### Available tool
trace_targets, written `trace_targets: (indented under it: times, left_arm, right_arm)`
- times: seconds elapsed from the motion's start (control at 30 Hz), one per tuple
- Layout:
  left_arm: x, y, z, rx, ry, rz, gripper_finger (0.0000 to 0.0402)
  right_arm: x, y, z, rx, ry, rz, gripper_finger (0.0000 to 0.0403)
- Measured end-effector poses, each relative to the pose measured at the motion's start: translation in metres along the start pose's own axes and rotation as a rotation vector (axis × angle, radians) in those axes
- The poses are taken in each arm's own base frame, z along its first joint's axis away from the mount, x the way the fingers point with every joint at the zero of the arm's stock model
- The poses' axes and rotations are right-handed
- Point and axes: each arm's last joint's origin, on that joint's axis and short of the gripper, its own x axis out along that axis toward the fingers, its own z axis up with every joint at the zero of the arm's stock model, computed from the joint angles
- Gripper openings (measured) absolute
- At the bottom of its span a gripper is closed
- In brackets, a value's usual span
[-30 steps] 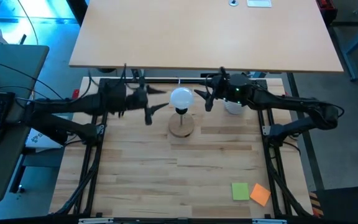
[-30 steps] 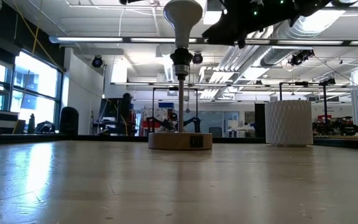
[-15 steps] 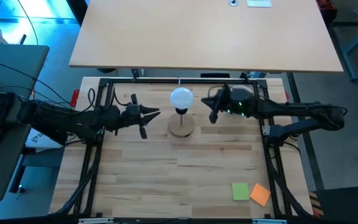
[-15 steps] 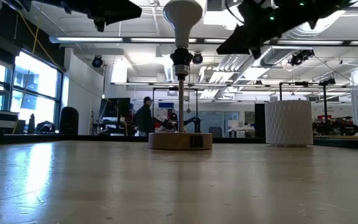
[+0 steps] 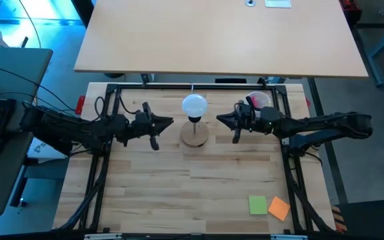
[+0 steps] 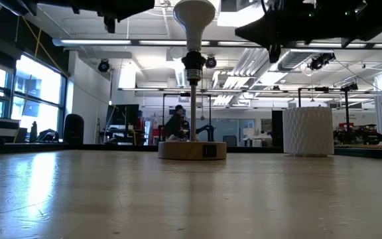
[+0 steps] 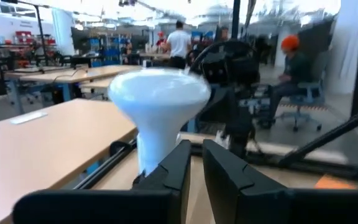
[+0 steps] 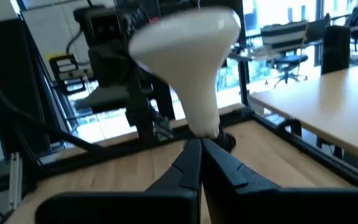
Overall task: Screw lightbulb
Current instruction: Insert the white lightbulb into the desk lamp
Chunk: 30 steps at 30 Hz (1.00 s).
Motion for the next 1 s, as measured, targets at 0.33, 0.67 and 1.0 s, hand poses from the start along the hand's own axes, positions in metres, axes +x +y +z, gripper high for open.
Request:
trace_targets:
  times: [0.33,0.67,1.0]
  left_arm:
    - [-0.001,0.000,0.003,-0.015,-0.022,-0.017,0.0036]
    - [0.006,0.010,0.010,0.011,0.027,0.012,0.0003]
    - [0.017,0.006,0.005,0.014,-0.014,0.009,0.0001]
  right_arm:
    - [-0.009,0.002,0.031,-0.017,-0.134,-0.062,0.0051]
    - [-0.004,-0.014,0.028,-0.037,-0.117,-0.147,0.0052]
    - [0.009,-0.006,0.023,0.011,-0.205,-0.142,0.0003]
